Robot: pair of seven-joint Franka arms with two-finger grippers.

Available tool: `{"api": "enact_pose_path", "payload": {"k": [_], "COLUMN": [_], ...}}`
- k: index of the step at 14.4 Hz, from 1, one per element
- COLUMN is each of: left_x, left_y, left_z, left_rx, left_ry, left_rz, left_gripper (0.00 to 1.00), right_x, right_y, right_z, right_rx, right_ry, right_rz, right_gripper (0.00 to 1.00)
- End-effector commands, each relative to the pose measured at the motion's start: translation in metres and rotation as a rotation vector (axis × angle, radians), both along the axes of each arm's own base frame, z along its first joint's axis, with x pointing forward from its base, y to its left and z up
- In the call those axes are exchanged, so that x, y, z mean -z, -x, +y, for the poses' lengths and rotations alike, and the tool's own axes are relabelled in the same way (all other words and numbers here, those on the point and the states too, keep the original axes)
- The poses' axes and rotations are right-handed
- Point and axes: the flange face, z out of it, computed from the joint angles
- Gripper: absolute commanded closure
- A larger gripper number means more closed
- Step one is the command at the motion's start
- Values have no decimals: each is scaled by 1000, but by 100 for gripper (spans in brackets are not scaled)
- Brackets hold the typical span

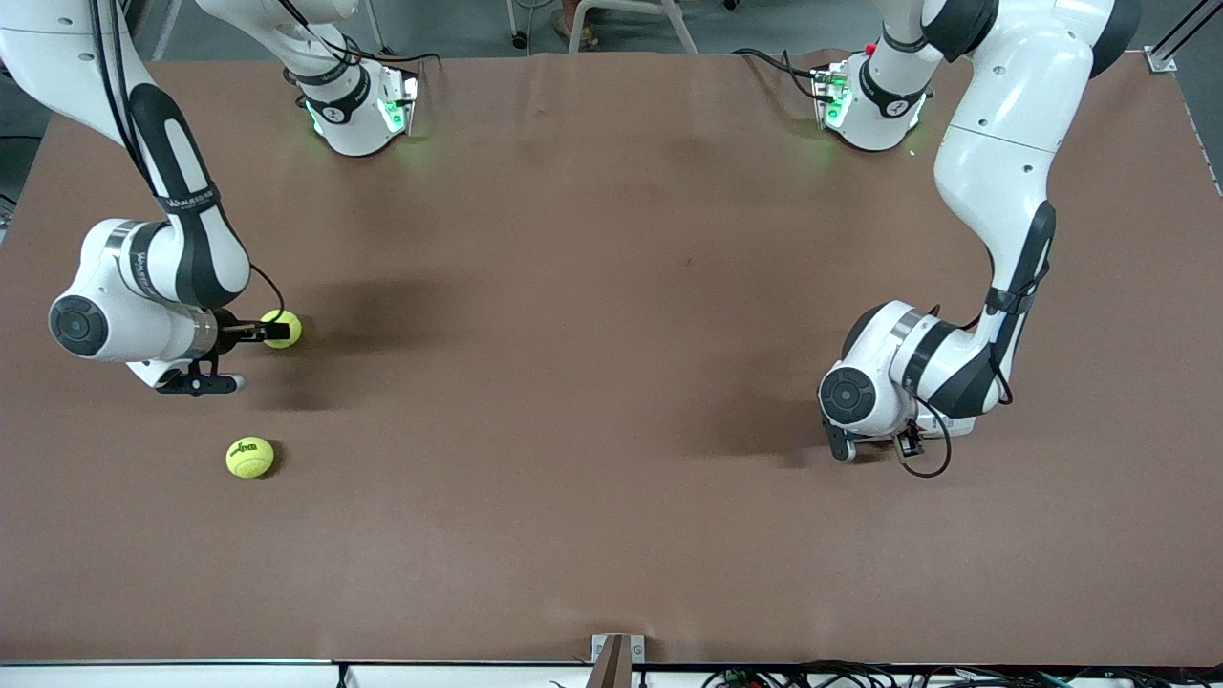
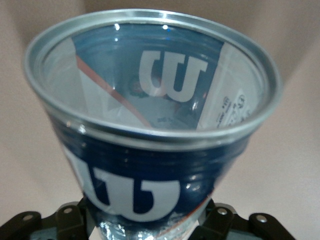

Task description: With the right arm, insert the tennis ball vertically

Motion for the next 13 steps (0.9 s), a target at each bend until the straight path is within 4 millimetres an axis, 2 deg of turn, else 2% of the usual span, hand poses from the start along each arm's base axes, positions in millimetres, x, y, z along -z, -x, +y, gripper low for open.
{"api": "enact_pose_path", "payload": {"k": [1, 3, 8, 10, 13], "left_x": [2, 1, -6, -14, -41], "left_y": [-1, -2, -6, -7, -9], "left_z": [-4, -5, -10, -24, -39], "left_rx": [12, 21, 68, 109, 123], "left_ry": [-9, 0, 46, 87, 174], "left_rz": [-14, -16, -12, -17, -9], "left_gripper": [25, 29, 29, 29, 29], "right_x": [9, 19, 31, 33, 35], "right_y": [7, 8, 11, 13, 14], "right_z": [-3, -4, -7, -8, -8], "right_rx": [-6, -3, 7, 10, 18], "right_ry": [4, 4, 1, 0, -4], "right_rz": [-7, 5, 24, 30, 37], "right_gripper": [0, 0, 0, 0, 0]}}
